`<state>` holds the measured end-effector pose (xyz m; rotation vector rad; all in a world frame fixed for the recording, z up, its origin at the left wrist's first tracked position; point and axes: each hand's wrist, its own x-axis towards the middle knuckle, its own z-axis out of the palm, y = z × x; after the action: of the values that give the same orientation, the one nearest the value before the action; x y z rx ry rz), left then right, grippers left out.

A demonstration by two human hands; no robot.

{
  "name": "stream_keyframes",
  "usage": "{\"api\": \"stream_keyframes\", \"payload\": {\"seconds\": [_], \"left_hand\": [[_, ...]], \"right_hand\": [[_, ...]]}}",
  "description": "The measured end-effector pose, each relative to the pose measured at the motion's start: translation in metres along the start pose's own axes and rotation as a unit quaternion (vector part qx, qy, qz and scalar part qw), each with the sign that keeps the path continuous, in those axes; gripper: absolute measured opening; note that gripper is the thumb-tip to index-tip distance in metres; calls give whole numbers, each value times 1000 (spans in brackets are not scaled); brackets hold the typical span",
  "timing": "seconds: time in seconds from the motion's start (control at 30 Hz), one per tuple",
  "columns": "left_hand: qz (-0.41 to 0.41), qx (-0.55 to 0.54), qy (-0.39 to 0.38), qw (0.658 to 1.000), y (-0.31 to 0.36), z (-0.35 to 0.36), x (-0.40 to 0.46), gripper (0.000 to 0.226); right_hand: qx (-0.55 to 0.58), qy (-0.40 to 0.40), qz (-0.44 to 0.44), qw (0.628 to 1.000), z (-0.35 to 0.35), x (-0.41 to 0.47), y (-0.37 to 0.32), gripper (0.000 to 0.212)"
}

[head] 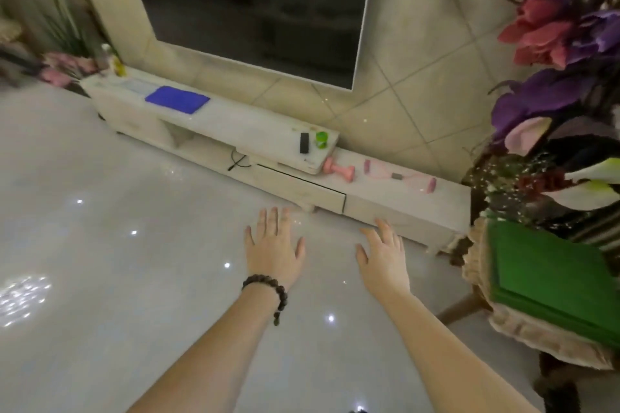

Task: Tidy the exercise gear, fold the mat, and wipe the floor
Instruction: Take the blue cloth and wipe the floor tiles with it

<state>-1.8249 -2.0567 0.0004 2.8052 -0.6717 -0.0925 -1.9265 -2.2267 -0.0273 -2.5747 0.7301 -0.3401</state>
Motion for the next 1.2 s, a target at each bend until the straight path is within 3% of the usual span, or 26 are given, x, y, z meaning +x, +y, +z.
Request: {"api": "stream_keyframes", "payload": {"seconds": [0.33, 0.6, 0.8, 1.03, 1.2], "left_hand": [[-138, -5, 25, 990, -93, 8, 122, 67], [-281, -9, 45, 959, -149, -18, 249, 67], [-348, 5, 49, 936, -200, -32, 305, 68], [-389, -3, 45, 920, -282, -37, 371, 68], [-397, -3, 52, 916, -378, -44, 441, 67]], "right_hand": [[-4, -63, -119, 991, 98, 171, -69, 36], [-13, -119, -246, 962, 159, 330, -142, 34], [-4, -143, -297, 944, 199, 401, -205, 33], [1, -174, -316, 933, 268, 472, -281, 31], [-1, -192, -332, 924, 336, 529, -365, 33]]}}
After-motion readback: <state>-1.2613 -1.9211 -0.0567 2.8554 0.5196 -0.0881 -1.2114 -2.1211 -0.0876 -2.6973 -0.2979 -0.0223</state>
